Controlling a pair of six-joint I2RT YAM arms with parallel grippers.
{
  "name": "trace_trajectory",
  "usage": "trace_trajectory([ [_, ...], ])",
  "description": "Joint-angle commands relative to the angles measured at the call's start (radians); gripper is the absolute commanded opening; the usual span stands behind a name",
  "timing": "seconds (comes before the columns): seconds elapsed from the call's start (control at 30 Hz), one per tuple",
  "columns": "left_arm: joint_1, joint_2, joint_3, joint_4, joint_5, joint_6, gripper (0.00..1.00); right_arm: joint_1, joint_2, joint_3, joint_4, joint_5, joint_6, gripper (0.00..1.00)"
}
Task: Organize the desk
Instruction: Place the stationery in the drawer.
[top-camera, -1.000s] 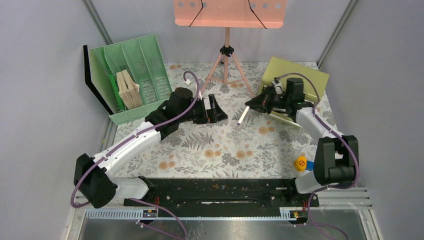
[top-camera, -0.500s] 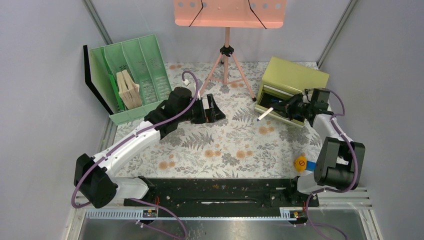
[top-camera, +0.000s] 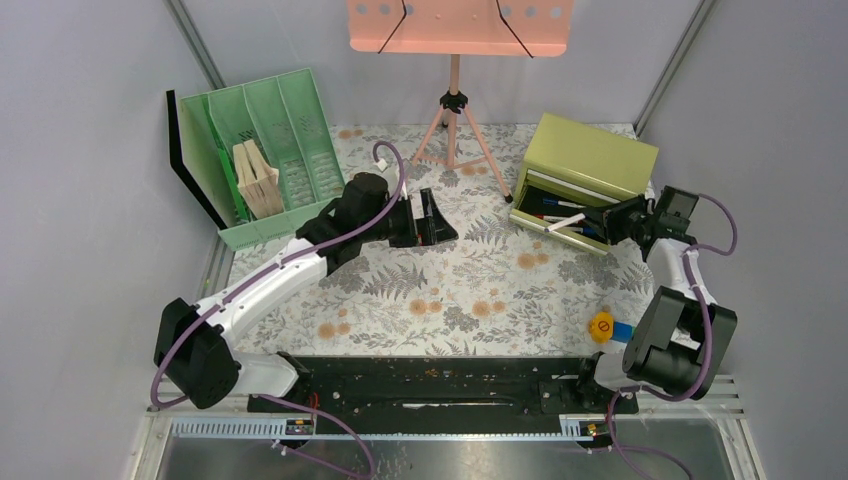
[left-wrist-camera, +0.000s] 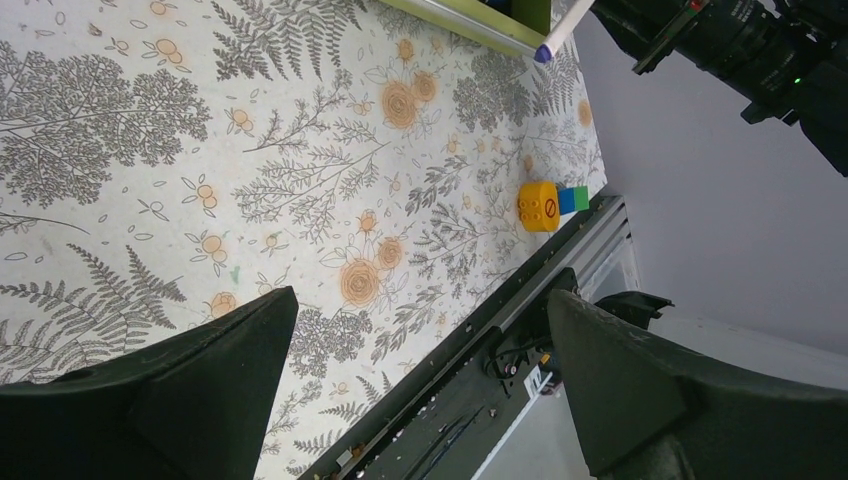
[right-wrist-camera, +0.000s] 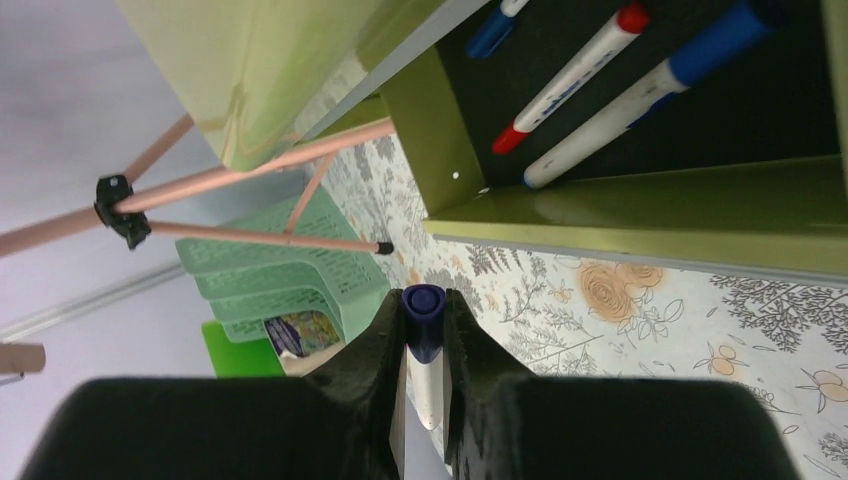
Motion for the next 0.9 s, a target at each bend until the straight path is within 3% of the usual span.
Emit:
trace_trajectory([
  [0.0, 0.006, 0.003, 0.022, 0.058, 0.051, 0.005, 0.99, -0.013, -0.002, -0.016, 0.045, 0.073, 0.068, 0.00],
  [0.33, 0.009, 0.027, 0.027, 0.067, 0.092, 0.003, 0.99, -0.014, 0.018, -0.129, 0.229, 0.204, 0.274, 0.00],
  [0.57, 0.011, 0.013, 0.009, 0.084, 0.095, -0.013, 0.99, -0.019, 0.077, -0.148, 0.357, 0.201, 0.339, 0.00],
  [0.67, 0.011, -0.003, -0.004, 0.083, 0.095, -0.020, 0.99, -0.021, 0.088, -0.174, 0.416, 0.219, 0.387, 0.08],
  [0.73, 0.010, -0.015, -0.013, 0.079, 0.092, -0.020, 0.99, -0.021, 0.097, -0.189, 0.461, 0.216, 0.419, 0.28],
  [0.87, 0.010, -0.037, -0.036, 0.077, 0.083, -0.023, 0.99, -0.021, 0.079, -0.193, 0.447, 0.205, 0.415, 0.57],
])
